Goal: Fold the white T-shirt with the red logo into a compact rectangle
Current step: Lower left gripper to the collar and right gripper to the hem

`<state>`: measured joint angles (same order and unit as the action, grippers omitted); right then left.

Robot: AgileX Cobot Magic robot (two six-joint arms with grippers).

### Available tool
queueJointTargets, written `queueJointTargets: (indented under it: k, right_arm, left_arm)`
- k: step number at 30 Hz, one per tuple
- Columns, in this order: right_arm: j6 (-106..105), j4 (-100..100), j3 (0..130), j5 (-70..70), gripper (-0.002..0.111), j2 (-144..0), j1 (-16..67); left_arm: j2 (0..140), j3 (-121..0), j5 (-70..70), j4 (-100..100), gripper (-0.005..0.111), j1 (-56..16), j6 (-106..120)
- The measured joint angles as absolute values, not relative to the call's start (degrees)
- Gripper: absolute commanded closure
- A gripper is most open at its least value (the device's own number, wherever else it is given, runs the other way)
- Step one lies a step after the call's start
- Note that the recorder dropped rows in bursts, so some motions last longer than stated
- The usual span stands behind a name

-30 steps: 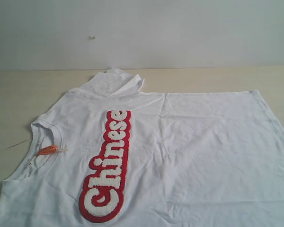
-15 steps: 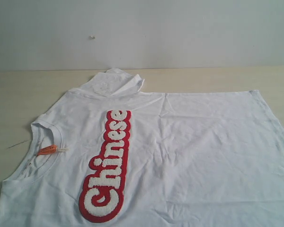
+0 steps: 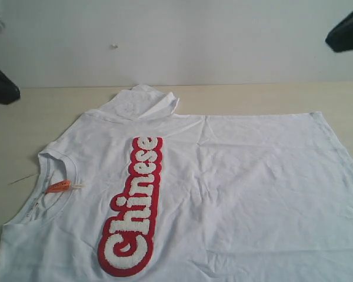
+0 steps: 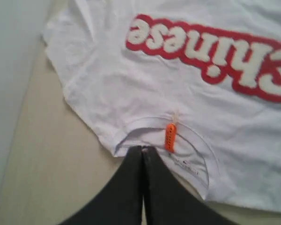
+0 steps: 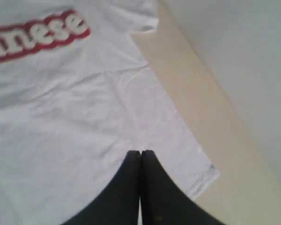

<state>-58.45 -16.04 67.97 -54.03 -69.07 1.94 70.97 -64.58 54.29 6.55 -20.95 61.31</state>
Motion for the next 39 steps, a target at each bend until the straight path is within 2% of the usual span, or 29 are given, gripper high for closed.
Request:
queueJointTargets:
  k: [1, 5, 7, 9, 10, 11, 12, 14, 23, 31, 39]
  right_arm:
    - [-65.59, -15.53, 67.97, -57.61, 0.108, -71.7, 1.94]
    - [-72.87, -13.86, 68.06, -62.42, 0.108, -76.29, 1.94]
    - [-74.42, -11.15, 68.06, -63.89, 0.1, -79.19, 1.94]
    - [-74.78, -9.62, 68.06, -64.12, 0.083, -79.87, 1.94]
    - [-74.76, -9.1, 68.06, -63.98, 0.07, -79.9, 1.94]
    - [-74.9, -8.81, 68.06, -63.73, 0.054, -79.9, 1.94]
    - [-74.9, -8.68, 68.06, -63.34, 0.031, -79.9, 1.94]
    - [-75.1, -8.53, 68.06, -63.23, 0.006, -79.9, 1.94]
    - [-75.1, -8.39, 68.06, -65.7, 0.004, -80.21, 1.94]
    - [-77.38, -8.49, 68.06, -67.61, 0.004, -85.12, 1.94]
    - [-78.66, -4.41, 68.06, -67.69, 0.004, -93.2, 1.94]
  left_arm:
    - [73.87, -64.58, 55.35, 6.55, 0.107, -20.95, 65.81]
    - [79.04, -64.58, 56.8, 6.55, 0.107, -20.95, 70.18]
    - [82.9, -64.58, 57.28, 6.55, 0.099, -20.95, 72.68]
    - [83.86, -64.58, 57.18, 6.55, 0.073, -20.95, 73.26]
    - [84.1, -64.58, 57.05, 6.55, 0.05, -20.95, 73.56]
    - [84.1, -64.58, 57.05, 6.55, 0.03, -20.95, 73.89]
    - [84.1, -64.58, 56.82, 6.55, 0.014, -20.95, 74.15]
    - [84.1, -64.44, 55.55, 6.55, 0.001, -20.95, 73.73]
    - [84.1, -60.1, 53.56, 10.6, 0.001, -20.95, 70.94]
    - [84.52, -59.85, 51.82, 8.76, 0.002, -20.95, 77.15]
    - [92.9, -63.58, 51.95, 4.5, 0.002, -20.66, 84.83]
